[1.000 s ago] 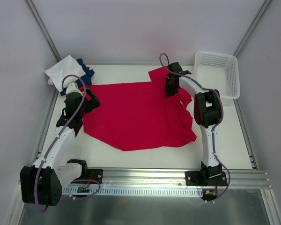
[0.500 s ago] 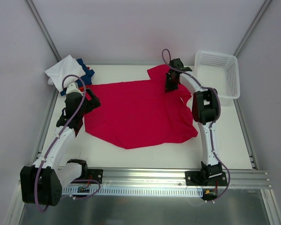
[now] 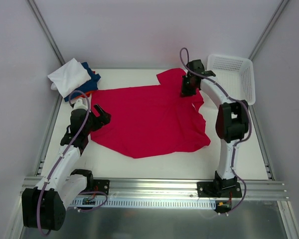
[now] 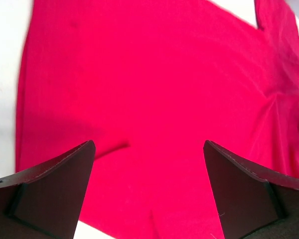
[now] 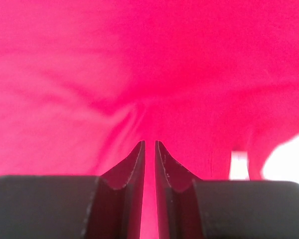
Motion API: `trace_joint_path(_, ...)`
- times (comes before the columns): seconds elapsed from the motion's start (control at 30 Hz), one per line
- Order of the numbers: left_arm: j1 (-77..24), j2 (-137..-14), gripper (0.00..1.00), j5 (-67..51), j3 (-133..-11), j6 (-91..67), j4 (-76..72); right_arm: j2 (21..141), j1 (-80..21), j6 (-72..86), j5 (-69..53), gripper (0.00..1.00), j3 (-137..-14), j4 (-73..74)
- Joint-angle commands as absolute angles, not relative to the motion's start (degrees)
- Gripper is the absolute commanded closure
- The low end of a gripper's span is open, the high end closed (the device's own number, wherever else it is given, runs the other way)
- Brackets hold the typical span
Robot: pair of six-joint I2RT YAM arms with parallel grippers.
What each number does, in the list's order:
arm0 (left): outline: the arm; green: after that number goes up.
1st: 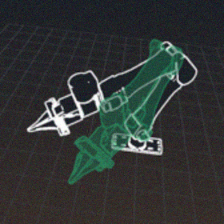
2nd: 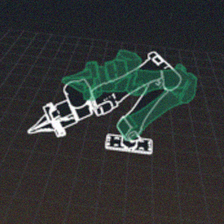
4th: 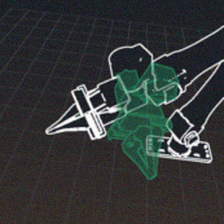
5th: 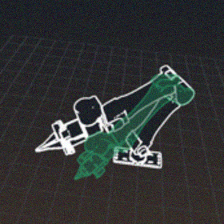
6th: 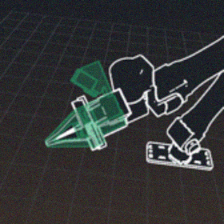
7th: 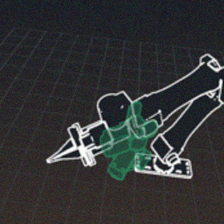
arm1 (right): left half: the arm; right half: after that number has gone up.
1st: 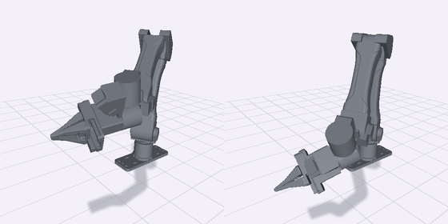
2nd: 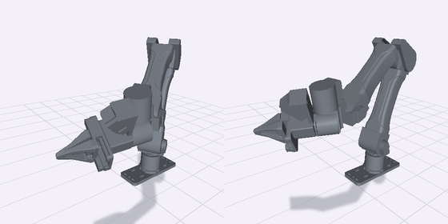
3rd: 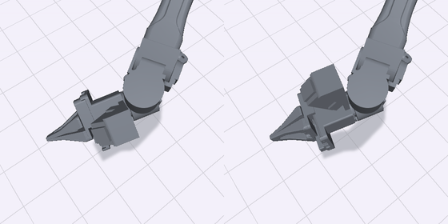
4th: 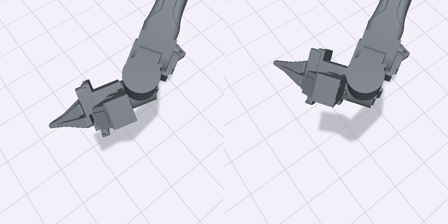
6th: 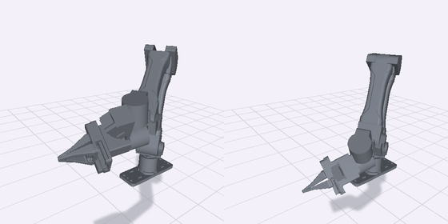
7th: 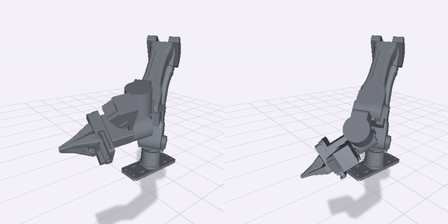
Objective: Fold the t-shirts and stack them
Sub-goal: Flatten the tshirt out
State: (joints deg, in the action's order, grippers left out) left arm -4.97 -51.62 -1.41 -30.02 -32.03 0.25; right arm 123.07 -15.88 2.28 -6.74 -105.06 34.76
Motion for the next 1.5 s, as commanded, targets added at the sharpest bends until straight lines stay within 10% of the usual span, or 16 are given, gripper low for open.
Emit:
trace_joint_path(0.0,-5.9,-49.0,0.09,-5.3,-26.1,-35.5,-0.4,107.4,-16.4,1.5,-5.7,0.84,-99.8,34.3)
trace_joint_path(0.67,-13.4,-50.6,0.23,-2.1,-17.3,-34.9,-7.0,70.8,-18.4,4.0,-3.3,0.82,-66.4,32.7)
trace_joint_path(1.47,-16.8,-67.8,0.5,-0.4,-29.5,-30.9,-7.5,65.6,-18.6,3.9,-2.8,0.82,-62.3,33.1)
